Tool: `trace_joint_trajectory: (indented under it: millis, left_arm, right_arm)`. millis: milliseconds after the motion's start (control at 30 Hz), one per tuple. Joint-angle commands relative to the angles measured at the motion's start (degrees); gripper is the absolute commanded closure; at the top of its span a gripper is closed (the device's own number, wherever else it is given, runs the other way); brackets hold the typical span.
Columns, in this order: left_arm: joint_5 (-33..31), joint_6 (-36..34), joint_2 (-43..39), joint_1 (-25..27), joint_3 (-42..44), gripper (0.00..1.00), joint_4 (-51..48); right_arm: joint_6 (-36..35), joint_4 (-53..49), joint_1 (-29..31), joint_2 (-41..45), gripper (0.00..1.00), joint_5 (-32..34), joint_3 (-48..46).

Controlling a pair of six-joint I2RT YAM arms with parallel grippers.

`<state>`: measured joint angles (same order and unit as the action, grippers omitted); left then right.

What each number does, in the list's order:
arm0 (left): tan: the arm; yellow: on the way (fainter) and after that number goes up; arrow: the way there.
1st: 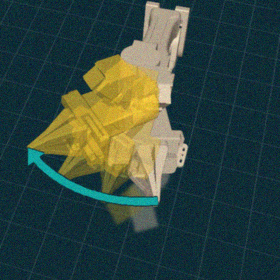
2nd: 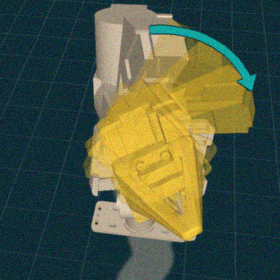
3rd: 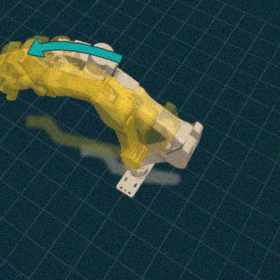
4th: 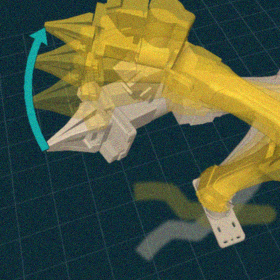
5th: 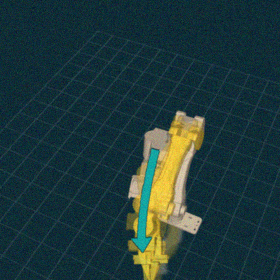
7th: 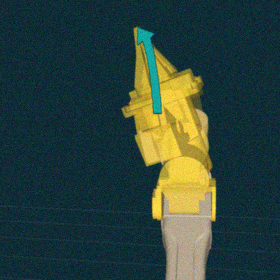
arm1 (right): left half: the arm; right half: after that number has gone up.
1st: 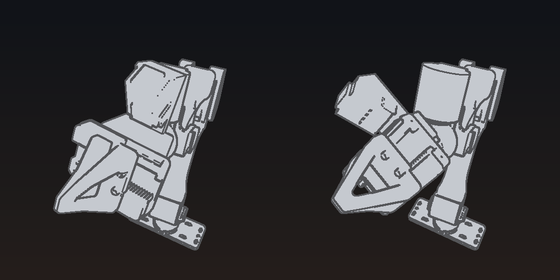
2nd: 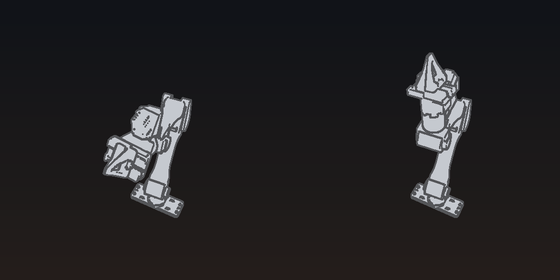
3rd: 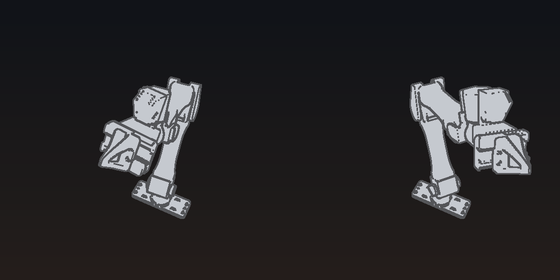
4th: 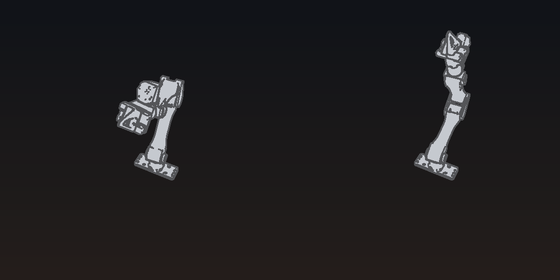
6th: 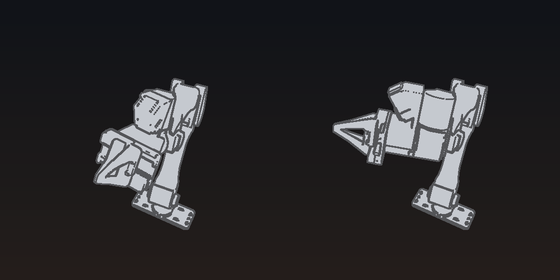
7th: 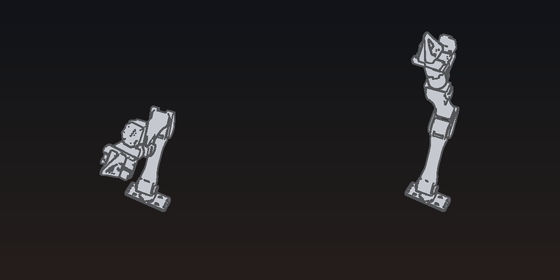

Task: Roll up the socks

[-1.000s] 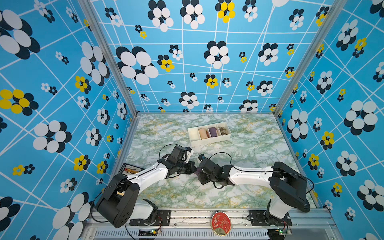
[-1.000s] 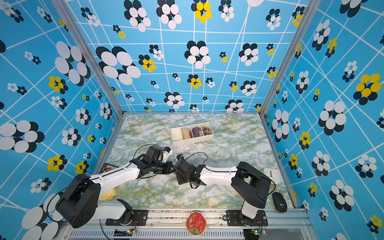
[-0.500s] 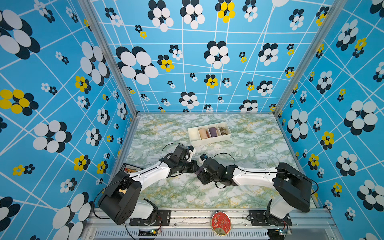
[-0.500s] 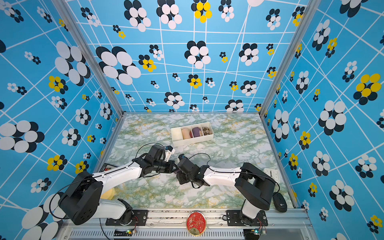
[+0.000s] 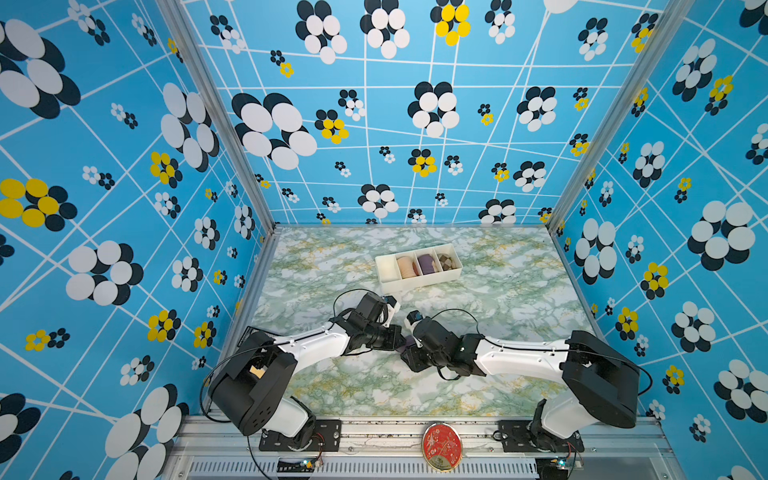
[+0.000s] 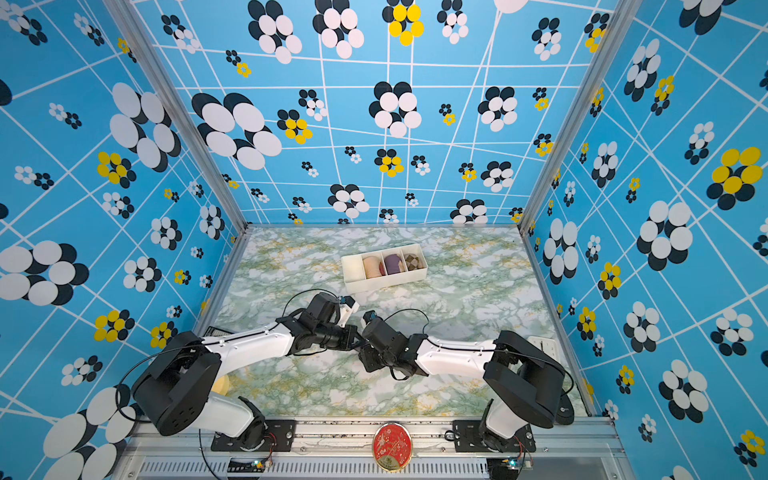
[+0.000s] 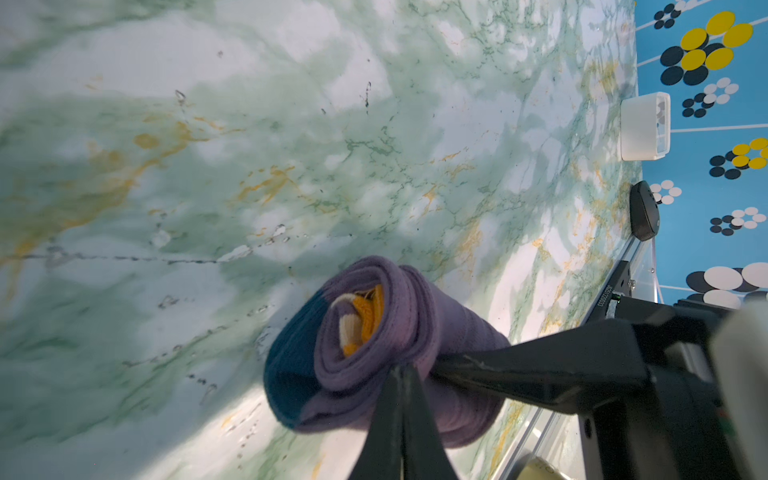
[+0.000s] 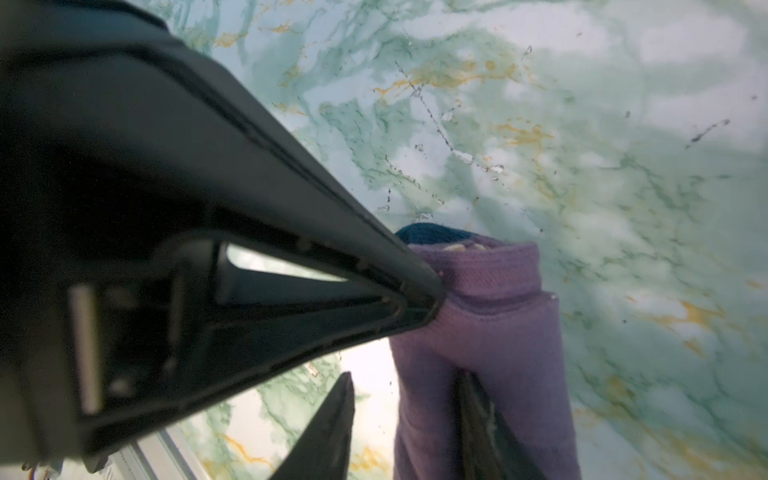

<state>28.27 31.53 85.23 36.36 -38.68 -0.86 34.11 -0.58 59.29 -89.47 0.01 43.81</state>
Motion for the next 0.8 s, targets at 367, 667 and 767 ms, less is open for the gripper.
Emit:
trace_joint_trajectory:
  millis: [367, 667, 767]
  left_arm:
    - [0.4, 0.0, -0.1, 0.6, -2.2, 0.95, 0.1]
    - [0.1, -0.4, -0.9, 0.6, -2.4, 0.95, -0.7]
    - [0.1, -0.3, -0.9, 0.7, -2.2, 0.95, -0.5]
  right_arm:
    - [-0.9, -3.3, -1.0, 5.2, 0.52, 0.0, -4.4]
    - [-2.4, -3.7, -1.0, 6.8, 0.51, 0.0, -3.4]
    - [-2.9, -4.7, -1.0, 7.8, 0.51, 0.8, -3.1]
